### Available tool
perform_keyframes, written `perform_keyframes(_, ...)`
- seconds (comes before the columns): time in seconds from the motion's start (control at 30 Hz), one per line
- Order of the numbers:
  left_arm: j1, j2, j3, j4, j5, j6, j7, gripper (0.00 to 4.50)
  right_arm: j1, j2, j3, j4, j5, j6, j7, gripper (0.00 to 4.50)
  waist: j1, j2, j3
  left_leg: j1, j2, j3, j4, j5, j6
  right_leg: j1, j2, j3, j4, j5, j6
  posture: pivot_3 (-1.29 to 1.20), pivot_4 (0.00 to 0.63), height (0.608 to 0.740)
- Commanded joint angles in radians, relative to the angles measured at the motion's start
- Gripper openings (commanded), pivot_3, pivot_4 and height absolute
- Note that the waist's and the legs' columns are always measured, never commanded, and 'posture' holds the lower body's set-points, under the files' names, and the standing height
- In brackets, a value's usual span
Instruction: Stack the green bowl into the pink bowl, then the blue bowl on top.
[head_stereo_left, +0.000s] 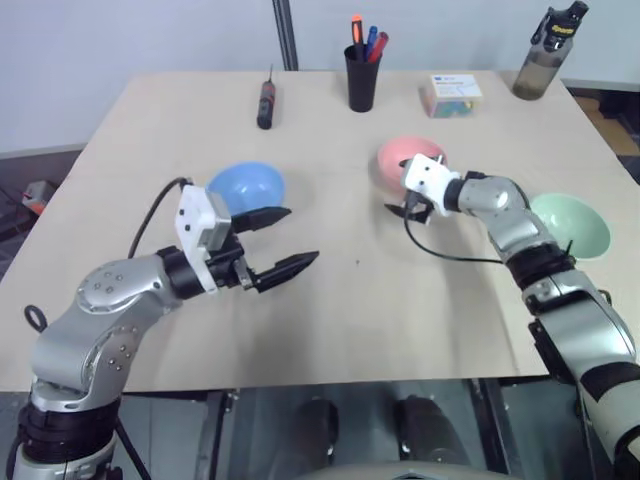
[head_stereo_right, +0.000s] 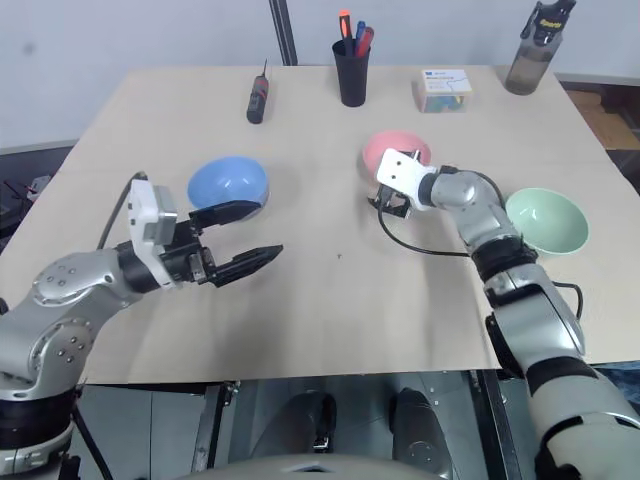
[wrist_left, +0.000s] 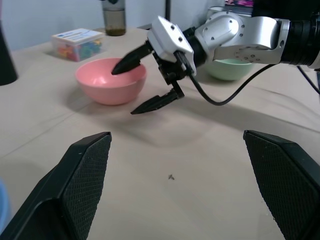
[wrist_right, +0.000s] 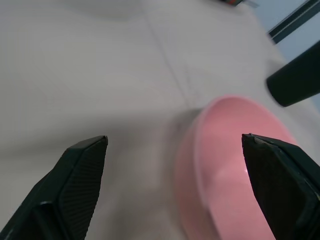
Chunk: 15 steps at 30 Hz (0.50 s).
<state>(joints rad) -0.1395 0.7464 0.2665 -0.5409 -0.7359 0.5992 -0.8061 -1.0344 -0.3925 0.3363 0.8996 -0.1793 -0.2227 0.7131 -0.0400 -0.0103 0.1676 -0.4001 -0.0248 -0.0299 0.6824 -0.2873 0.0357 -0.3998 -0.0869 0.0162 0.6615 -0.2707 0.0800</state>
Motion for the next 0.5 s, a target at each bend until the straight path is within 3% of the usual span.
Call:
perform_keyframes(0.03, 0.020, 0.007, 0.051, -0.075, -0.032, 0.005, 0.038, 4.50, -0.069, 0.007, -0.015, 0.112, -0.028, -0.088, -0.014, 2.80, -0.001, 0.000, 0.000, 0.000, 0.000, 0.000, 0.000, 0.000, 0.000, 0.000, 0.000, 0.000, 0.000, 0.000, 0.000, 0.00, 0.150, 0.740)
perform_keyframes(0.23, 0.029, 0.004, 0.052, -0.091, -0.038, 0.003, 0.070, 4.50, -0.113, 0.021, -0.020, 0.186, -0.059, -0.145, -0.015, 0.29, -0.004, 0.001, 0.000, 0.001, 0.000, 0.000, 0.000, 0.001, -0.001, 0.000, 0.001, 0.000, 0.001, 0.000, 0.000, 0.00, 0.150, 0.740)
perform_keyframes(0.27, 0.027, 0.004, 0.050, -0.088, -0.037, 0.001, 0.072, 4.50, -0.117, 0.023, -0.022, 0.188, -0.060, -0.148, -0.013, 0.04, -0.004, 0.001, 0.000, 0.001, 0.000, 0.000, 0.000, 0.001, -0.001, 0.000, 0.001, 0.001, 0.001, 0.000, 0.000, 0.00, 0.150, 0.740)
perform_keyframes(0.4, 0.030, 0.002, 0.045, -0.073, -0.033, -0.008, 0.068, 4.50, -0.112, 0.013, -0.022, 0.153, -0.061, -0.168, 0.022, 0.04, -0.004, 0.001, 0.000, 0.001, 0.000, 0.000, 0.000, 0.001, -0.001, 0.000, 0.001, 0.001, 0.001, 0.000, 0.000, 0.00, 0.150, 0.740)
perform_keyframes(0.5, 0.039, 0.005, 0.046, -0.060, -0.030, -0.019, 0.050, 4.50, -0.035, -0.008, -0.045, -0.033, 0.035, -0.090, 0.204, 0.04, -0.003, 0.001, 0.001, 0.001, 0.000, 0.000, 0.000, 0.001, -0.001, 0.000, 0.001, 0.001, 0.001, 0.000, 0.000, 0.00, 0.150, 0.740)
